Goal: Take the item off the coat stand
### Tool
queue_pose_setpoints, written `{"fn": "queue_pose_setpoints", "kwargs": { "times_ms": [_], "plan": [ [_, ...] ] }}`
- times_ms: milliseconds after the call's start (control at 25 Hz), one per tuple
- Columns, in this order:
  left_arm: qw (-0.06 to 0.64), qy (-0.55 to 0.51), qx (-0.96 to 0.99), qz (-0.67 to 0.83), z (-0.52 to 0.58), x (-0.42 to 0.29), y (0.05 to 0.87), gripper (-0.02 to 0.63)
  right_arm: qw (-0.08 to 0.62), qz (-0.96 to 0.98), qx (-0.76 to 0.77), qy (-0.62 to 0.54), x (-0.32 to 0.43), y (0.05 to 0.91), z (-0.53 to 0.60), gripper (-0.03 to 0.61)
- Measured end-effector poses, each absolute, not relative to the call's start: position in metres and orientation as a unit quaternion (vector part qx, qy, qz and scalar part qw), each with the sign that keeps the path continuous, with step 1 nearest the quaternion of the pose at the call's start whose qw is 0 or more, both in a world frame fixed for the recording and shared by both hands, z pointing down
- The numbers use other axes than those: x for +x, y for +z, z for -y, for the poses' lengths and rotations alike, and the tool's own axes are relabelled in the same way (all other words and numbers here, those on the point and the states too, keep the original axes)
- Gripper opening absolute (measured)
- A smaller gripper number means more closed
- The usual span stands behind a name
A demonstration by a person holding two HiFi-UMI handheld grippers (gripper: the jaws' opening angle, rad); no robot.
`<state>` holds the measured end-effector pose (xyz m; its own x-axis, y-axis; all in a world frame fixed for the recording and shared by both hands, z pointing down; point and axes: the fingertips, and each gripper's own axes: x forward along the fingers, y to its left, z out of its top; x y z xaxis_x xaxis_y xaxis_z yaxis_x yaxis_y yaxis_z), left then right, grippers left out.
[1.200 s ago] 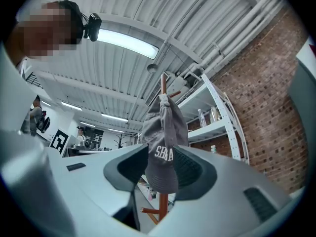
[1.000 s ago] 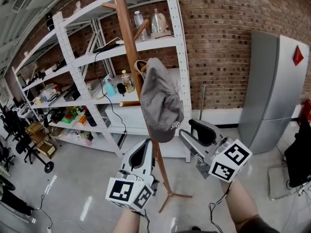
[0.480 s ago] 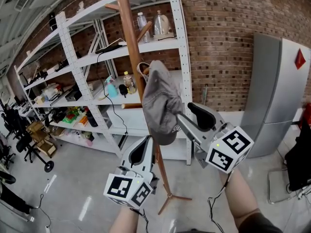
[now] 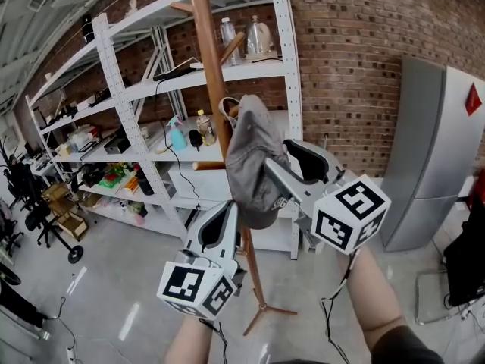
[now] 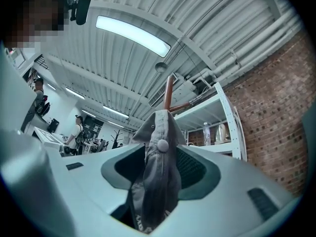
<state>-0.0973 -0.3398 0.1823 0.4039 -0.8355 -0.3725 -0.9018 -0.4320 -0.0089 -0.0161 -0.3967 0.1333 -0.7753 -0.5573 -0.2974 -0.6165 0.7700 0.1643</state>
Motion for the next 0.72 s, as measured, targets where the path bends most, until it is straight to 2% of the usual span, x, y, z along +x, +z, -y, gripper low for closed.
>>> {"fn": "queue_pose_setpoints", "kwargs": {
  "times_ms": [240,600,720],
  "plan": [
    [0.087,0.168,-0.832,-0.522,0.347,-0.104,0.18,0.008,0.106,-0.934,-0.317,0.126,-0.024,0.128,0.407,0.181],
    [0.098,0.174,-0.825,-0.529,0.35,-0.11,0.173,0.008,0.091,-0.936,-0.312,0.137,-0.03,0.128,0.408,0.178],
    [0.095,0.177,-0.825,-0.528,0.35,-0.11,0.174,0.008,0.097,-0.933,-0.317,0.138,-0.03,0.125,0.409,0.118]
  ]
}}
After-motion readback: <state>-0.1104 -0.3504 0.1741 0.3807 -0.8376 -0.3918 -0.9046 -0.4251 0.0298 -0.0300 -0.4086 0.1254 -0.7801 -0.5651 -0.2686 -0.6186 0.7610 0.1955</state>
